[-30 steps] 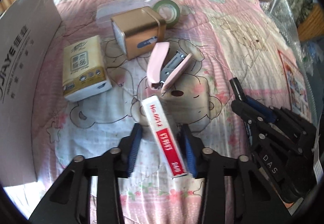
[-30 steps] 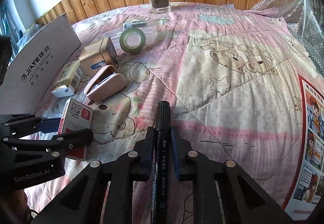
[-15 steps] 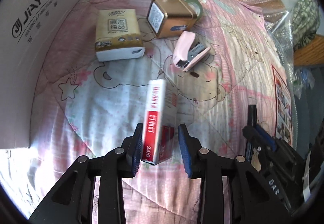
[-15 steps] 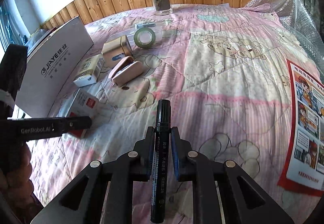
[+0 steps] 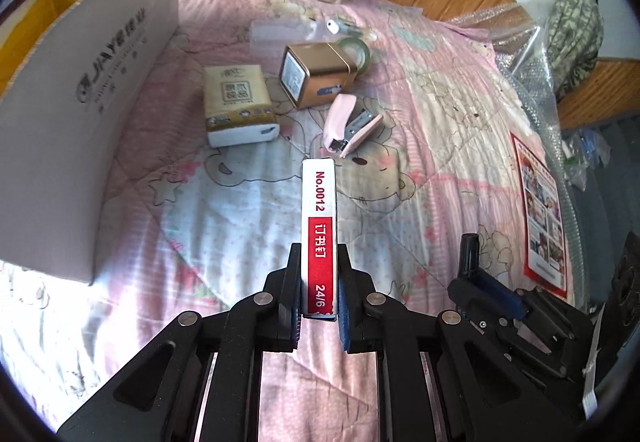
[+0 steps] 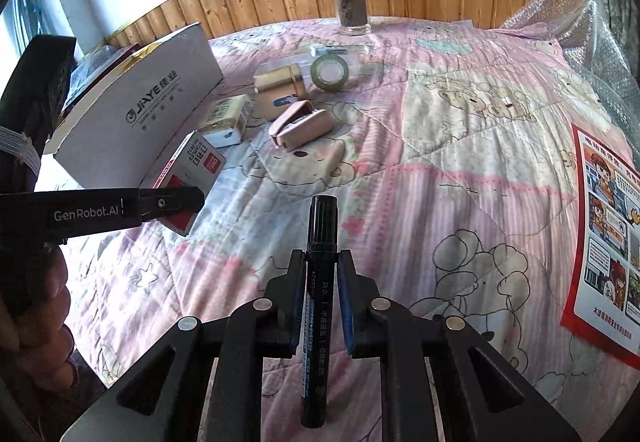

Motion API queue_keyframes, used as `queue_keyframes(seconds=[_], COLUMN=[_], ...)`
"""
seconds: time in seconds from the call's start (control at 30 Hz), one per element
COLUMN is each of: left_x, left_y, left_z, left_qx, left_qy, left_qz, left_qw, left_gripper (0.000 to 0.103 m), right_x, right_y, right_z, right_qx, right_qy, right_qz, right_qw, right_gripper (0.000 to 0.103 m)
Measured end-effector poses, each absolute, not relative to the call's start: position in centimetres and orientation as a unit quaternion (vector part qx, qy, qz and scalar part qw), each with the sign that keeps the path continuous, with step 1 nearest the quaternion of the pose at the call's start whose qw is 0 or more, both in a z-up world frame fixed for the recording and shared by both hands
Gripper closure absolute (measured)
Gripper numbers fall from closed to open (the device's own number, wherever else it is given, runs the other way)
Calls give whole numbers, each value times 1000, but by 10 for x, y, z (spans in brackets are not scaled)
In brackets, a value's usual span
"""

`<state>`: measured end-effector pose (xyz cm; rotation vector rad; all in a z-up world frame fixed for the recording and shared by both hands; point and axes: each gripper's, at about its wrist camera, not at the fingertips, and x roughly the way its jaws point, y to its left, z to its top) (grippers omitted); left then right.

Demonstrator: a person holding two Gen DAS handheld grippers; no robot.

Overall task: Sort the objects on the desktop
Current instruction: 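Carry the marker and staple box with both tools over the box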

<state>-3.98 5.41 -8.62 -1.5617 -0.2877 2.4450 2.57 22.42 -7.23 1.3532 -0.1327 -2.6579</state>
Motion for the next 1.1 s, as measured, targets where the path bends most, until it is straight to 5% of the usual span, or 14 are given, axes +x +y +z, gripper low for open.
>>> queue_keyframes(seconds=[0.5,1.1], left_x=[-3,21], left_y=[11,-74], left_z=[-41,0], left_qx=[-474,-422], left_qy=[-100,-194], left_qz=[871,885], left_qw=[78,43], left_gripper=[89,89], right_x=[39,23], right_y=[160,81], right_z=[-47,-4], right_qx=[430,400], right_qy=[14,58], right_qz=[-894,-892], right_qw=[128,202], right_gripper=[86,86])
